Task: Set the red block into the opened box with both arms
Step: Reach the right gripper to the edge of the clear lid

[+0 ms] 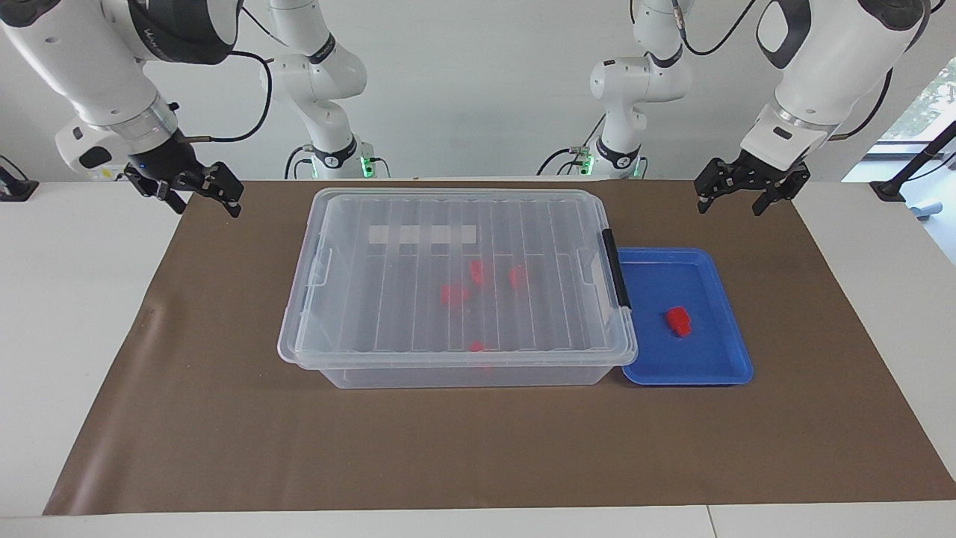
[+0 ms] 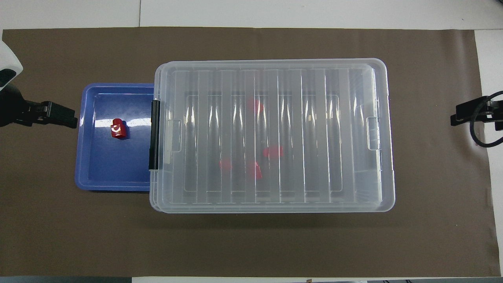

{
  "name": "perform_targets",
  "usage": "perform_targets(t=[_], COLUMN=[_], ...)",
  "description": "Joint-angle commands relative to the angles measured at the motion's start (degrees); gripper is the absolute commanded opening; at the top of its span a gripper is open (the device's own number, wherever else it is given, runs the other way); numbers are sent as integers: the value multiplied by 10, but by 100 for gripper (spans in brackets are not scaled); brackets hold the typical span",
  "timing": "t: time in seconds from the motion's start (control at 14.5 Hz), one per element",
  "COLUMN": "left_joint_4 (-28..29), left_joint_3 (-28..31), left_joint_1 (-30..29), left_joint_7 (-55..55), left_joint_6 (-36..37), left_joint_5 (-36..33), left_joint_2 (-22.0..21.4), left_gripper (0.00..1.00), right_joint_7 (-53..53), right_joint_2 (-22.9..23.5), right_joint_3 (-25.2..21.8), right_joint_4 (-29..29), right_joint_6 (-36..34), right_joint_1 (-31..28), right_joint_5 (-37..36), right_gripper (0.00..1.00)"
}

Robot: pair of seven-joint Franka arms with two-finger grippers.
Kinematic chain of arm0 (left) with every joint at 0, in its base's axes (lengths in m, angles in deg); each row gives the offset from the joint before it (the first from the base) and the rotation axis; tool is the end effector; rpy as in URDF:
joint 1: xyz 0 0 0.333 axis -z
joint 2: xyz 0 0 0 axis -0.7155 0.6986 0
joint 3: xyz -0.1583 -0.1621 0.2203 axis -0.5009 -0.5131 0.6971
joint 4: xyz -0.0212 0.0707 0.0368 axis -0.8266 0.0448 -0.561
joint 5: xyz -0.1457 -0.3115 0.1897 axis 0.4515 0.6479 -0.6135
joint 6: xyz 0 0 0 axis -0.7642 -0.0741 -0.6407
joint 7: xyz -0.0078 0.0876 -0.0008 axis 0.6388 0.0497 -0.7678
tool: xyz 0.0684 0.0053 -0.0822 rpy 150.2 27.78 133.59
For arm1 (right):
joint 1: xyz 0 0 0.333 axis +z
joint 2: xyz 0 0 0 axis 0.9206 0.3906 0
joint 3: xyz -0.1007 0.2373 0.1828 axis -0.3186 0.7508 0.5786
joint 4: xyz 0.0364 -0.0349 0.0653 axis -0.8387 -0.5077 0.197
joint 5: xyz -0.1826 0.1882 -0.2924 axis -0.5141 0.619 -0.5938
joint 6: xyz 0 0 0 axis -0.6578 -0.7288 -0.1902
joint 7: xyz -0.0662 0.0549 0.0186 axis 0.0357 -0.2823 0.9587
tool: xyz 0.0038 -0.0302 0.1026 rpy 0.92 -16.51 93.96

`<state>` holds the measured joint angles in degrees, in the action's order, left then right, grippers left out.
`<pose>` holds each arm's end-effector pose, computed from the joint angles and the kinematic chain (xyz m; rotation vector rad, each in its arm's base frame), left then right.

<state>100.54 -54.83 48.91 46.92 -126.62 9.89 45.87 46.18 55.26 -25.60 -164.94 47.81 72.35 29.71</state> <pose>0.5484 -0.0648 0.6140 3.1196 -0.2087 -0.0588 0.5500 -0.0564 0.6038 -3.0997 0.2012 0.1052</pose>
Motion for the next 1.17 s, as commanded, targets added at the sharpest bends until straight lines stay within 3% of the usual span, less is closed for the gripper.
perform_targets(t=[0.0,0.48,0.76,1.1], left_joint_4=[0,0,0,0], left_joint_3=[-2,-2,-2,-2], left_joint_1=[-8,-8,-8,-8], left_joint_7=[7,6,7,6], left_joint_6=[9,9,9,9], left_joint_5=[7,7,7,7], left_joint_2=[-3,-3,-3,-3], left_gripper=[100,100,100,100], right_joint_7=[-12,7,75,136], right_joint_2=[4,-1,-1,-3], right_joint_3=[3,5,9,64], right_joint_4=[8,-8,-27,-126], right_joint_6=[-5,16,45,174], right_joint_1=[-3,0,38,38], right_joint_5=[0,5,21,31], right_gripper=[100,100,100,100])
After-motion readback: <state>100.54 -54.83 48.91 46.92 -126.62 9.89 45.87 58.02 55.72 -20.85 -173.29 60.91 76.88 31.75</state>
